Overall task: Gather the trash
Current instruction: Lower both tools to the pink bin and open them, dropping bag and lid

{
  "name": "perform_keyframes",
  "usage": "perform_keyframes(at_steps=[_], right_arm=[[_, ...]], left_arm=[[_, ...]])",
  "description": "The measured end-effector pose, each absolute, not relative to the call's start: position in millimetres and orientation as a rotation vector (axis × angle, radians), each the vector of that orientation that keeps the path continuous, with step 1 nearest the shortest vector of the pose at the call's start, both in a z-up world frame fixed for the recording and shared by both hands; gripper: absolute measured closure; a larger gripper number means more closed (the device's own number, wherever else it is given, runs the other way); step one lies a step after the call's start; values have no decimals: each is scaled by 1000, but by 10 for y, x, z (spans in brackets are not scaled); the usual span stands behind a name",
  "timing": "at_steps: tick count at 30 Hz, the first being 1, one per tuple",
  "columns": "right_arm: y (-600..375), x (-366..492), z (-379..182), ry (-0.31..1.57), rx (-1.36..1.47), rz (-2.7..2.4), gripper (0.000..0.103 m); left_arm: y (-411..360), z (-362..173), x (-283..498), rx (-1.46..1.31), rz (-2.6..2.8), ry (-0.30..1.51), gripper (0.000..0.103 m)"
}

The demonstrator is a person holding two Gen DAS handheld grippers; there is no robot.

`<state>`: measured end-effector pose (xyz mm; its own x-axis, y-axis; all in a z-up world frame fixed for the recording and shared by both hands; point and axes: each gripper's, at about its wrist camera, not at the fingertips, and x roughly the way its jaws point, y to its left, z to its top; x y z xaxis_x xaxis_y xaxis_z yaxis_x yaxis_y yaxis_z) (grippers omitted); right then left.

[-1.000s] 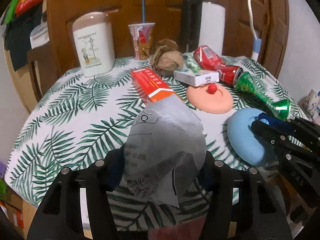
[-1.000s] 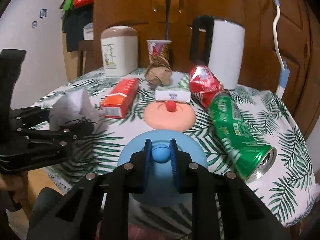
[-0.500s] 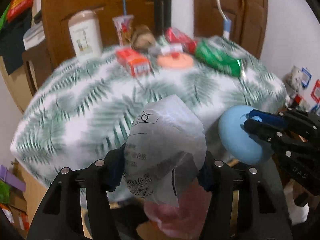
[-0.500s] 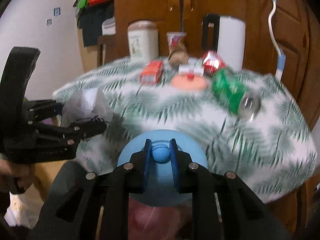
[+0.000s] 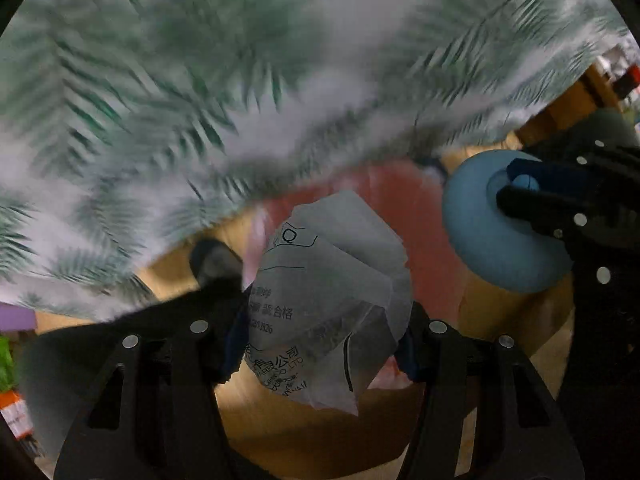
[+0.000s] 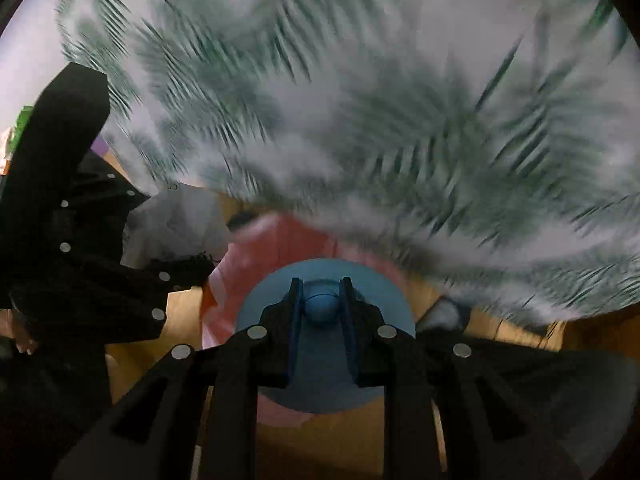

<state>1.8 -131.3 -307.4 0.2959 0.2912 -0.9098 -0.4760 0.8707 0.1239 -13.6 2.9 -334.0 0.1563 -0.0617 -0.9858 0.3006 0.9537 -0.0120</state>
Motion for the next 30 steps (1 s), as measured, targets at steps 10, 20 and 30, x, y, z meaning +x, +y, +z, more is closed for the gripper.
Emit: perform_keyframes(at_steps=[10, 20, 30], right_arm=[[-1186, 253, -3747, 1332, -162, 519, 84], [-1186, 461, -3971, 1370, -160, 516, 78], [-1293, 510, -3888, 1333, -153, 491, 35]], left_arm=[[65, -3859, 67, 177, -268, 1520, 42], [35, -3907, 223, 179, -239, 1526, 26], [33, -3818, 248, 176, -194, 1515, 20]])
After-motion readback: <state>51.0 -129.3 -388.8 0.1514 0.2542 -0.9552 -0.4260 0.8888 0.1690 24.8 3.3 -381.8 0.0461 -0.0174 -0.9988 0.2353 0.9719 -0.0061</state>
